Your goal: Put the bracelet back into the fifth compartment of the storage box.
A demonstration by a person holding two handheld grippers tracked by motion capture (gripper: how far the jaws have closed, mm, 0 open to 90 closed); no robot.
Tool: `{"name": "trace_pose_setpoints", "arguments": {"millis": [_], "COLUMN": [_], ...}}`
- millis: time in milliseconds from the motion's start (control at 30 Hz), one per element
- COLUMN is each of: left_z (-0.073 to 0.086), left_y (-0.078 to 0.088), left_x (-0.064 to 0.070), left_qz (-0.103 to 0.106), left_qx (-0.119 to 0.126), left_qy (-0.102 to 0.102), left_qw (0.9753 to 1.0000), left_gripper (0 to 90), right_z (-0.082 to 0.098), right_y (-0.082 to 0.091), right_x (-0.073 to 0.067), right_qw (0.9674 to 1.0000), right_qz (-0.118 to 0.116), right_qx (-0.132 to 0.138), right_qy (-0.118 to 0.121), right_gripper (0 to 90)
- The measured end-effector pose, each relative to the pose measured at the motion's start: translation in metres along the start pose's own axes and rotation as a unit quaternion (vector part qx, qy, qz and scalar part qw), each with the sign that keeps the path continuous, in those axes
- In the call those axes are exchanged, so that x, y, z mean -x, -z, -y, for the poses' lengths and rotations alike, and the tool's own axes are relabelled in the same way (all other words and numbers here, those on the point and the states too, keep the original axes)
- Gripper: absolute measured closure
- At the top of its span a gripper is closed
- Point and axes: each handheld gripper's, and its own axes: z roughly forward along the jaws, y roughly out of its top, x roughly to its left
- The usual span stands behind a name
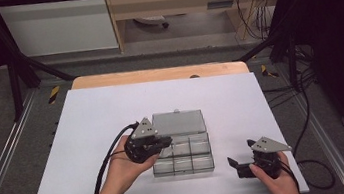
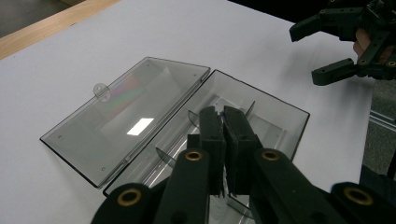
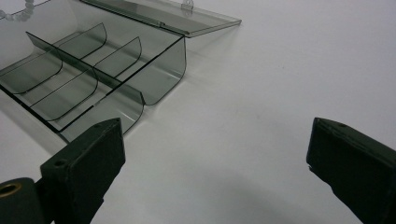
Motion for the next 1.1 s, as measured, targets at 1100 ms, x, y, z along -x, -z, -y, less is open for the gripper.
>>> {"name": "trace_pose_setpoints", "arguments": {"millis": [1100], "left_z": [0.007], "left_y": [-0.036], "left_x": [0.029], "left_qz": [0.038], "left_qx": [-0.024], "left_qy": [-0.017], "left_qw": [0.9989], "left_gripper": [87.5], "right_z": [0.000], "right_y": [0.001], "right_x": [0.001], "right_qw": [1.0000], "right_qz": [0.001], "right_qx": [0.002], "right_qy": [-0.001], "right_gripper": [4.8]}}
